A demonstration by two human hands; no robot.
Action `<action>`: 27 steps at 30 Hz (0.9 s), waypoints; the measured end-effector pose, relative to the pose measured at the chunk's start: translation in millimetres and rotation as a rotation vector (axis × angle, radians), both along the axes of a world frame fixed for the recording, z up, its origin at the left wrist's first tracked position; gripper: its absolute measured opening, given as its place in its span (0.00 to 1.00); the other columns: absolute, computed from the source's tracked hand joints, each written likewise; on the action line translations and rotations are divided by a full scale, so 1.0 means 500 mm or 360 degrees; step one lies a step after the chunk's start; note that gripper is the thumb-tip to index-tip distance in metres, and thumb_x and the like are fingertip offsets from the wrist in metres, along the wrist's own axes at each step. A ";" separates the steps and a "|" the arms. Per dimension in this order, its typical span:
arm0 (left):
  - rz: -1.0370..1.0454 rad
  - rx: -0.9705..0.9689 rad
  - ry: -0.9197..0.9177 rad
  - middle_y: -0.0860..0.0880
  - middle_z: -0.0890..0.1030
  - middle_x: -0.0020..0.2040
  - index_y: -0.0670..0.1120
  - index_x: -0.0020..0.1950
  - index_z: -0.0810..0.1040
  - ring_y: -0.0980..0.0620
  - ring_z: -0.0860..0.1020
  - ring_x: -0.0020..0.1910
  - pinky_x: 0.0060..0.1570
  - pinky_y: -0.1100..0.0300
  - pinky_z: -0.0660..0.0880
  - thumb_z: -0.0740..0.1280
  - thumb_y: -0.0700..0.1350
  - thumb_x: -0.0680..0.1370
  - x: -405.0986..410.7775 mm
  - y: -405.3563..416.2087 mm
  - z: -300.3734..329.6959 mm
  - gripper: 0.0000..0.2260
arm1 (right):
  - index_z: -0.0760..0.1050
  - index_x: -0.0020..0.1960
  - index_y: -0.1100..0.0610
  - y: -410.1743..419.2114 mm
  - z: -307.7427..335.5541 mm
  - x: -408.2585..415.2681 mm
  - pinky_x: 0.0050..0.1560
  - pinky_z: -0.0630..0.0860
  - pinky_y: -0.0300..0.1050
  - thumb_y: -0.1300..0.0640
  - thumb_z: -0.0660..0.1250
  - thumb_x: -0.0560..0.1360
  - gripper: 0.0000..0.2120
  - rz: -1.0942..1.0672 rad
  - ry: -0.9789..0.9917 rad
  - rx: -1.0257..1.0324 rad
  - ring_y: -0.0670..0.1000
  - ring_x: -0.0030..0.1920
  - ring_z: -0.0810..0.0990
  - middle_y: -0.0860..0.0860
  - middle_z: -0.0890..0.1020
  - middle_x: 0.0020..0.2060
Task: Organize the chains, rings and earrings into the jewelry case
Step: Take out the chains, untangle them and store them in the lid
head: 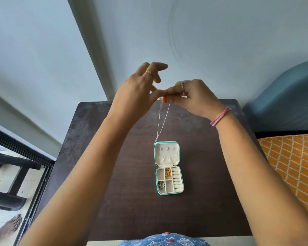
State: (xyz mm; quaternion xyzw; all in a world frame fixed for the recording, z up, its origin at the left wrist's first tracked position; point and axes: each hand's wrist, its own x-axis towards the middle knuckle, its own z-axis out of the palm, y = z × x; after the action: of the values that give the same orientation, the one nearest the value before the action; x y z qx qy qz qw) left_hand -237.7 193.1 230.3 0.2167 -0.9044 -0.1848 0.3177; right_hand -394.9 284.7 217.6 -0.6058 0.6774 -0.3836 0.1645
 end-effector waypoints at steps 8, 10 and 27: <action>-0.0312 0.1074 0.0180 0.50 0.80 0.58 0.41 0.66 0.73 0.59 0.78 0.57 0.58 0.65 0.73 0.63 0.40 0.80 -0.021 -0.013 -0.097 0.14 | 0.82 0.50 0.53 0.019 0.024 -0.036 0.53 0.78 0.39 0.58 0.71 0.74 0.05 0.0082 -0.0148 -0.0071 0.43 0.43 0.83 0.42 0.84 0.40; -0.0440 0.1310 0.0175 0.47 0.79 0.60 0.41 0.66 0.72 0.57 0.78 0.59 0.58 0.65 0.73 0.63 0.35 0.79 -0.033 -0.006 -0.121 0.16 | 0.81 0.51 0.54 0.022 0.024 -0.043 0.50 0.76 0.35 0.60 0.69 0.75 0.06 0.0097 -0.0199 -0.0052 0.42 0.40 0.82 0.41 0.83 0.36; -0.0184 0.1800 0.0092 0.51 0.84 0.48 0.49 0.45 0.78 0.54 0.81 0.50 0.43 0.61 0.72 0.63 0.42 0.81 -0.117 0.056 -0.281 0.07 | 0.81 0.47 0.54 0.048 0.010 -0.087 0.51 0.79 0.41 0.64 0.72 0.72 0.07 0.0001 -0.0532 -0.0212 0.46 0.43 0.83 0.46 0.85 0.41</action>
State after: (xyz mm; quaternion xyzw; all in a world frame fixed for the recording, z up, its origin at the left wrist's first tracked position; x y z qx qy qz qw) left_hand -296.3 221.2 89.9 0.2982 -0.6660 -0.6632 0.1661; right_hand -438.6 308.8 222.6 -0.5433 0.6136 -0.5229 0.2344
